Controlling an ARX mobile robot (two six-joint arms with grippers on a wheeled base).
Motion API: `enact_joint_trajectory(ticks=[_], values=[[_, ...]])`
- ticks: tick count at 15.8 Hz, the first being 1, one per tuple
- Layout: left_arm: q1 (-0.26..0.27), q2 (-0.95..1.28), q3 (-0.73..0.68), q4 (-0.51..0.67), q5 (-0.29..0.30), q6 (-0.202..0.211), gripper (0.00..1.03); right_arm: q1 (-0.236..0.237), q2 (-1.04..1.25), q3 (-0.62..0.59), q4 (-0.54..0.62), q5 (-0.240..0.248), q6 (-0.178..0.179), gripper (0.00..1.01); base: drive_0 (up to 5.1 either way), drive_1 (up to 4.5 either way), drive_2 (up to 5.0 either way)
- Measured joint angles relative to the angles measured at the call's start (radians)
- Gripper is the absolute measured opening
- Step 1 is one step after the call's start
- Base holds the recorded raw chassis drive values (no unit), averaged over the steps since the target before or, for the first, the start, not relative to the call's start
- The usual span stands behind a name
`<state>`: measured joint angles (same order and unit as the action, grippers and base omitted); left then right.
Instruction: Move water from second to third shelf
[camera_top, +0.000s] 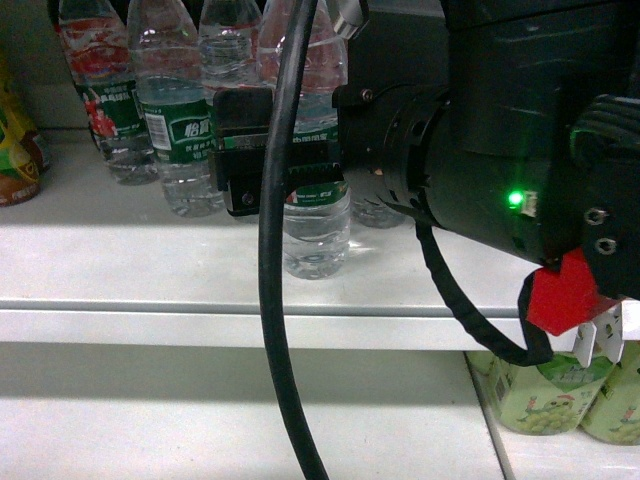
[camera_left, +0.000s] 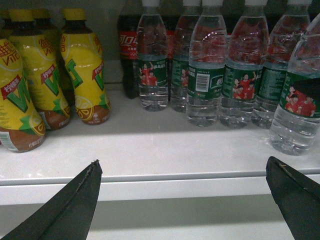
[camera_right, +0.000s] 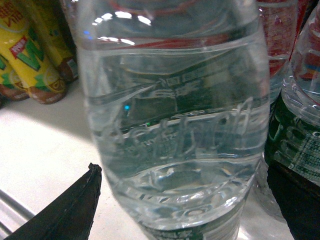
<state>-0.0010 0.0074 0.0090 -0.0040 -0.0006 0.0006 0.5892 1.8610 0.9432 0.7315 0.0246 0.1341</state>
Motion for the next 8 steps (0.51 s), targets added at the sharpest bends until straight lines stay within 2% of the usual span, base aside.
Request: enact_joint_trajectory(ticks=[6, 7, 8], values=[[0.000, 0.000, 0.000, 0.000, 0.000, 0.000, 0.98, -0.001, 0.034, 0.039, -0.023, 0.018, 0.016, 0.98, 0.0, 0.00, 0.0], [0.000, 0.000, 0.000, 0.000, 0.000, 0.000, 0.98, 0.000, 0.043, 0.058, -0.035, 0.033, 0.020, 0.98, 0.0, 0.00, 0.0], [0.000, 0.000, 0.000, 0.000, 0.000, 0.000, 0.98, 0.003, 0.075, 0.109, -0.060, 0.066, 0.026, 0.76, 0.0, 0.00, 0.0]])
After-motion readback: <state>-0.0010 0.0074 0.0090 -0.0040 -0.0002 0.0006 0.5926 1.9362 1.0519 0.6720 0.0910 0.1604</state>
